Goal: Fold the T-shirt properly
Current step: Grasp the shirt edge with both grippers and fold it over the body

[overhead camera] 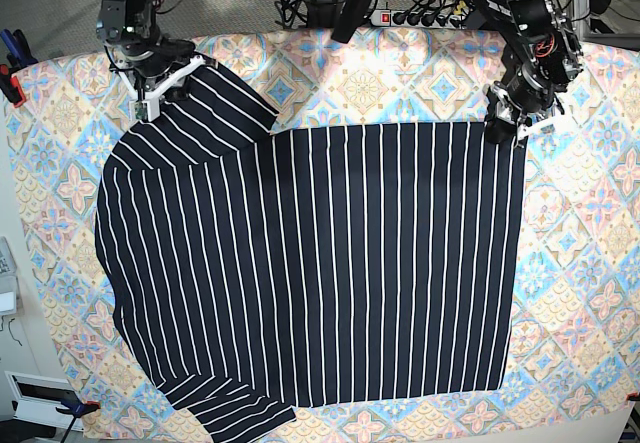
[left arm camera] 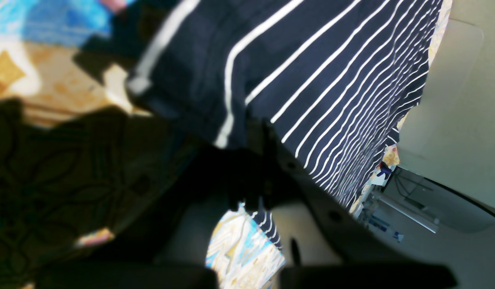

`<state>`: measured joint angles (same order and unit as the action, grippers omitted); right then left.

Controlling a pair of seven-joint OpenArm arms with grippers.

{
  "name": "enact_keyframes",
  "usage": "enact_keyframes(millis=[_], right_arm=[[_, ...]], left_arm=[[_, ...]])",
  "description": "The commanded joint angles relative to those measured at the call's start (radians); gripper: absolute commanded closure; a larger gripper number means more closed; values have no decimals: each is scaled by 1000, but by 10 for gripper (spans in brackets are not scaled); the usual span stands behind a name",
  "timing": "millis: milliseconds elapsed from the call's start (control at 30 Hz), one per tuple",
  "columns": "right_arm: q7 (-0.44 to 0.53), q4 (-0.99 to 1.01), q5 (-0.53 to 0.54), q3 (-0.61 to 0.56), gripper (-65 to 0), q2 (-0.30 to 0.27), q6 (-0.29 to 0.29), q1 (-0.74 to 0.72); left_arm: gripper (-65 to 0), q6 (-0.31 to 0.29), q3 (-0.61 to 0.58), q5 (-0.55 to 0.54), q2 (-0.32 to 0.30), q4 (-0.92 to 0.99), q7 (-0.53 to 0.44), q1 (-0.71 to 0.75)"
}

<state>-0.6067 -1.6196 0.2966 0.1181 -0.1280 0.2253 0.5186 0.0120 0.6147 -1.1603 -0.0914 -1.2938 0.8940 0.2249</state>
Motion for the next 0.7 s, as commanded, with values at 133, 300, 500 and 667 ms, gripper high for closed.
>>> enact_keyframes(millis=[133,300,500,667], right_arm=[[14,-48,3,12,-2,-8,9,50],[14,-120,2,74,-1,-8,9,133],[14,-184,2,153,0,-8,73,236],[41,-193,2,197,0,-8,76,318]], left_arm=[[0,-5,-3,-16,-12,-17,1,26],[0,-7,-5,-14,-12,-94,1,92],[0,-8,-5,-16,-32,-114,30,169],[0,-10,-5,-16,-32,-114,43,230]])
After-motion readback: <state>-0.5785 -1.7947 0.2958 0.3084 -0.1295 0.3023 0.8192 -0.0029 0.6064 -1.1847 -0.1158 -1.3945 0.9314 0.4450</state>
